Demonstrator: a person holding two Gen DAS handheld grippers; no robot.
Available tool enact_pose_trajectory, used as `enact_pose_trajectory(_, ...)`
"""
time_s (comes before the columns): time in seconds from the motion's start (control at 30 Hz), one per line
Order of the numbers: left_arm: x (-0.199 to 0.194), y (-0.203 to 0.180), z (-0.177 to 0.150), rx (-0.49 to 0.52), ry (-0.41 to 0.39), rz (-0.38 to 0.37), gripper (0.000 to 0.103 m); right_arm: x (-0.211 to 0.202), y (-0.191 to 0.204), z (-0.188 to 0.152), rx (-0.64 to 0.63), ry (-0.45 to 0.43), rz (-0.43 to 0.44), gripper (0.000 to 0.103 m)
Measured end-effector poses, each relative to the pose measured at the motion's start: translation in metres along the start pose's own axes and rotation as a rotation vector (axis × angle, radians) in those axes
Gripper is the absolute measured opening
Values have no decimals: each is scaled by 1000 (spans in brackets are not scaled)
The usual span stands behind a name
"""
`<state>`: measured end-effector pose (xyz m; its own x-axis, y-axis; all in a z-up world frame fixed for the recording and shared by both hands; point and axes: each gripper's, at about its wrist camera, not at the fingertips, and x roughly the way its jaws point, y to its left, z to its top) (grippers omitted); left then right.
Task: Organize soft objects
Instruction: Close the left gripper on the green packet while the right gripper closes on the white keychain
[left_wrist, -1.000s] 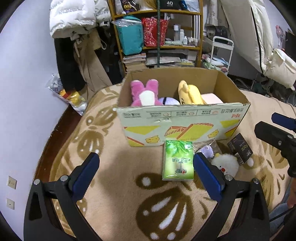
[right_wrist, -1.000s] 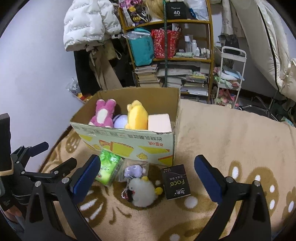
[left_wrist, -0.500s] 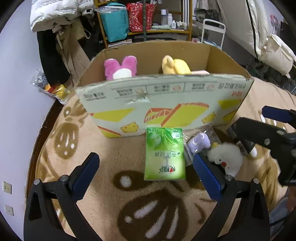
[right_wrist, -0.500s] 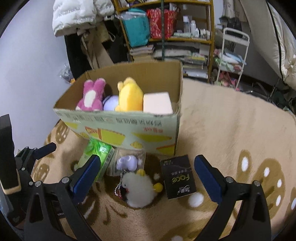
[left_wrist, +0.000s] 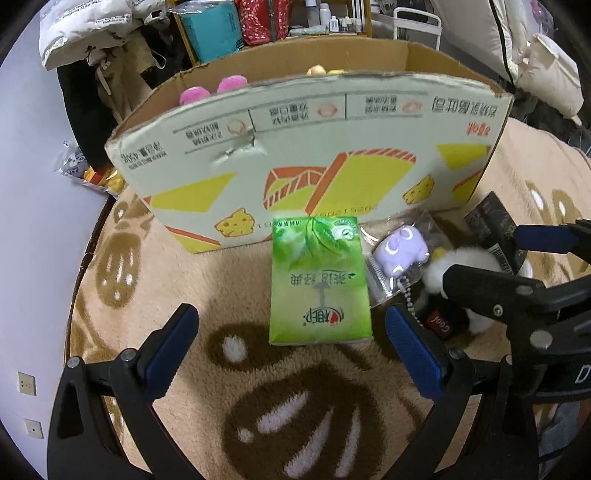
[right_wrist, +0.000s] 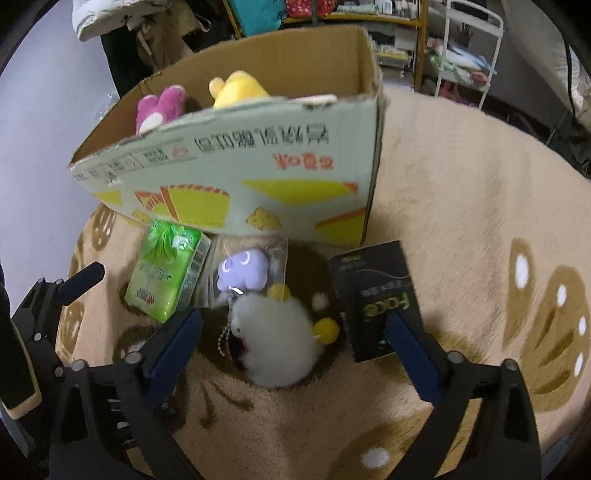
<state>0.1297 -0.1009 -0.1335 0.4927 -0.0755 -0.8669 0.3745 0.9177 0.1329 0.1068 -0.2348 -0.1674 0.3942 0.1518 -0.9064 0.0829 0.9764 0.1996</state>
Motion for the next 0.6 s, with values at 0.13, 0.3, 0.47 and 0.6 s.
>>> enact_pose_trajectory(0.13, 5, 3, -2, -9, 5, -15, 99, -2, 7, -1, -28, -11, -19, 78)
enact_pose_trajectory(0.3, 5, 10, -2, -29, -16, -29, 89, -3, 9, 1, -41, -11, 12, 72)
enact_pose_trajectory(0.47, 5, 10, -2, -22, -13, -36, 89, 6, 18, -2, -43, 43, 84, 50)
enact_pose_trajectory(0.6, 6, 1, -6, 1, -12, -41, 77, 19, 19, -5, -42, 89, 76, 49)
